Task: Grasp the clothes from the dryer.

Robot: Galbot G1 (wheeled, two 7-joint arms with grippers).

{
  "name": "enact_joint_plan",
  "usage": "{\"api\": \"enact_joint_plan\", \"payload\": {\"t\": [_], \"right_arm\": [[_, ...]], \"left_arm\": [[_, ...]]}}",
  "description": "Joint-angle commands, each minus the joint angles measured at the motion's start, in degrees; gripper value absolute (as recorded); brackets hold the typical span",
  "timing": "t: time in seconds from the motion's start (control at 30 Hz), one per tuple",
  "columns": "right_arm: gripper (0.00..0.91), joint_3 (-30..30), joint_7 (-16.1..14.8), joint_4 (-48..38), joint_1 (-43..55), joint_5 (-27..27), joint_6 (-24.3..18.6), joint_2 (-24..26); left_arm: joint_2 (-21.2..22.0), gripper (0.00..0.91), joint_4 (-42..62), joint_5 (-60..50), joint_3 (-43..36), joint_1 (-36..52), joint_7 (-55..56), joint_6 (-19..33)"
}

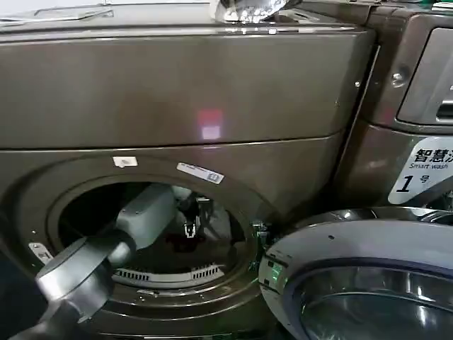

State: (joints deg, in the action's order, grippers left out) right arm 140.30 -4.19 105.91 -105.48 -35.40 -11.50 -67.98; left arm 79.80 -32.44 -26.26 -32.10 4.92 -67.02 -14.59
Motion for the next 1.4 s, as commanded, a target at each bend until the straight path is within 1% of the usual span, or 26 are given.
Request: {"api": "enact_joint_plan", "payload": {"t": [0.03,0.53,0.57,0.6,0.67,0.77,0.8,0.83,0.87,0.9,0.97,1.0,1.07,1.23,1.4], "right_arm": [[0.907,-0.4,0.0,0.2,0.1,0.1,0.0,-0.2],[0.907,-1.1,0.0,0.6,0.5,0.3,-0.3,-0.7],[0.907,-1.2,0.0,0.6,0.5,0.3,-0.3,-0.7],[0.907,-1.3,0.0,0.7,0.5,0.3,-0.2,-0.7],[0.907,-1.4,0.0,0.9,0.6,0.3,-0.2,-0.8],[0.907,-1.6,0.0,1.1,0.5,0.3,-0.3,-0.9],[0.907,-1.6,0.0,1.2,0.5,0.3,-0.2,-0.9],[0.907,-1.6,0.0,1.2,0.5,0.3,-0.3,-0.9],[0.907,-1.6,0.0,1.1,0.4,0.3,-0.3,-0.9],[0.907,-1.6,0.0,1.1,0.3,0.3,-0.3,-0.9],[0.907,-1.6,0.0,1.1,0.2,0.3,-0.3,-0.8],[0.907,-1.5,0.0,1.1,0.1,0.3,-0.3,-0.7],[0.907,-1.5,0.0,1.2,0.1,0.3,-0.3,-0.7],[0.907,-1.4,0.0,1.2,-0.1,0.3,-0.4,-0.7],[0.907,-1.3,0.1,1.3,-0.2,0.3,-0.3,-0.4]], "left_arm": [[-0.1,0.907,0.3,0.6,0.1,-1.0,-1.2,0.3],[-0.5,0.907,0.6,1.7,1.2,-2.2,1.9,2.4],[-0.5,0.808,0.6,1.9,1.4,-2.2,2.1,2.7],[-0.5,0.637,0.7,2.2,1.5,-2.2,2.2,3.1],[-0.6,0.592,0.6,2.8,1.9,-2.4,2.2,3.4],[-0.8,0.557,0.3,3.1,2.5,-2.9,2.3,4.3],[-0.9,0.512,0.4,3.1,2.6,-3.1,2.4,4.6],[-0.9,0.501,0.4,3.3,2.7,-3.2,2.7,5.1],[-1.0,0.432,0.4,3.5,2.8,-3.3,2.9,5.4],[-1.0,0.341,0.5,3.8,2.9,-3.3,3.2,5.7],[-1.1,0.239,0.3,4.2,3.0,-3.4,3.3,5.7],[-1.1,0.137,0.2,4.4,3.0,-3.5,3.4,5.9],[-1.2,0.08,0.0,4.5,3.0,-3.6,3.4,6.0],[-1.3,0.0,-0.9,5.5,3.0,-3.8,3.4,6.4],[-1.2,0.0,-2.0,7.9,3.2,-3.5,3.5,6.4]]}}
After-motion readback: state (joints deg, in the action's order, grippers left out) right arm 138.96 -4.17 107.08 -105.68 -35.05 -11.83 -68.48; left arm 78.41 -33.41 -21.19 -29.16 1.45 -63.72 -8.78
